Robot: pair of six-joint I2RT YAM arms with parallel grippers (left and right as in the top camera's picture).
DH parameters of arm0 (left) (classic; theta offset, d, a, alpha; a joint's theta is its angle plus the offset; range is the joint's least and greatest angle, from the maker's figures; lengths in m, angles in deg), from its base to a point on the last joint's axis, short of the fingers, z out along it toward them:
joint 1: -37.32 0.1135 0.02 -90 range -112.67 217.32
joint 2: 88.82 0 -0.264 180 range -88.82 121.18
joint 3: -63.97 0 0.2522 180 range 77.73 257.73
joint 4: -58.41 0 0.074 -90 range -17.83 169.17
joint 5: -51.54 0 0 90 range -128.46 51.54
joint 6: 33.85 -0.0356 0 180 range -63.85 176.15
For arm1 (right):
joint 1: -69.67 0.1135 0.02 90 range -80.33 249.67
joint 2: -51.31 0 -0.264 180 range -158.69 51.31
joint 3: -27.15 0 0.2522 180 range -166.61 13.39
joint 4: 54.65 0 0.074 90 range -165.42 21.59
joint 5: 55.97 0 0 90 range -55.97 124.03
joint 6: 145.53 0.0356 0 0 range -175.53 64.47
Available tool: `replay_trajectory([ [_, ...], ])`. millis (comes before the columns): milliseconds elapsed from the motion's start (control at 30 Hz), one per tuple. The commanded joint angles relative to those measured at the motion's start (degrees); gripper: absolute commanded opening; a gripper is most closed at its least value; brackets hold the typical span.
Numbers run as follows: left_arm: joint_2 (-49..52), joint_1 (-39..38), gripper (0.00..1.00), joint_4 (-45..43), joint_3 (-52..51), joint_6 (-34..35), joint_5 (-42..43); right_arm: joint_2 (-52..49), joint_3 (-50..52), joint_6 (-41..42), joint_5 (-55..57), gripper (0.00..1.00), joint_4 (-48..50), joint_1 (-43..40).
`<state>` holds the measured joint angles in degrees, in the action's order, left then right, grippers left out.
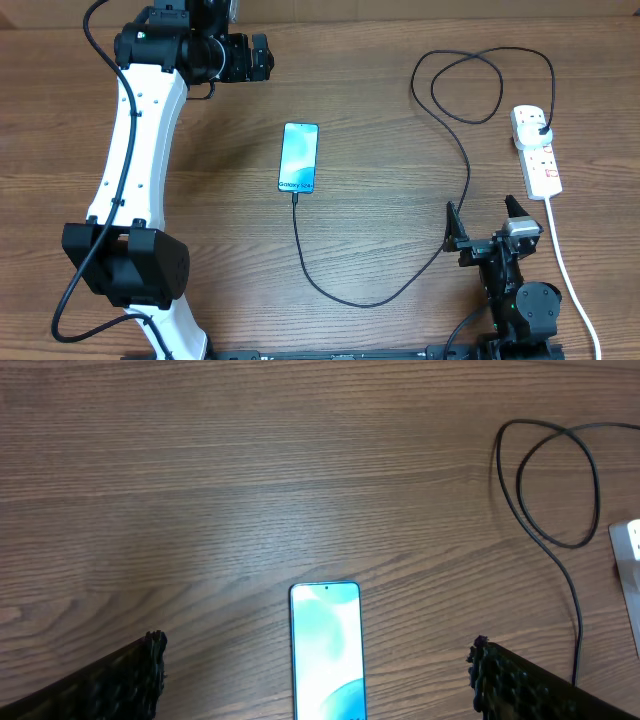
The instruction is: Plug charger to phone and switch on socket
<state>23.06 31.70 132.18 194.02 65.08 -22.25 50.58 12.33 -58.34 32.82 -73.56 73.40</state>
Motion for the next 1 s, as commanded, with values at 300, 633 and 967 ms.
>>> replay_trajectory([
  [300, 0.31, -0.02, 1.00, -0.04, -0.15, 0.24, -0.44, 0.57, 0.59, -0.26, 0.48, 1.00, 0.28, -0.33],
  [633, -0.31, 0.00, 1.00, 4.92, -0.15, 0.09, -9.55, 0.57, 0.59, -0.26, 0.48, 1.00, 0.28, -0.33],
  [967, -6.97, -0.07, 1.00, 9.81, -4.50, 0.37, -10.34, 0.57, 0.59, -0.26, 0.48, 1.00, 0.28, -0.33],
])
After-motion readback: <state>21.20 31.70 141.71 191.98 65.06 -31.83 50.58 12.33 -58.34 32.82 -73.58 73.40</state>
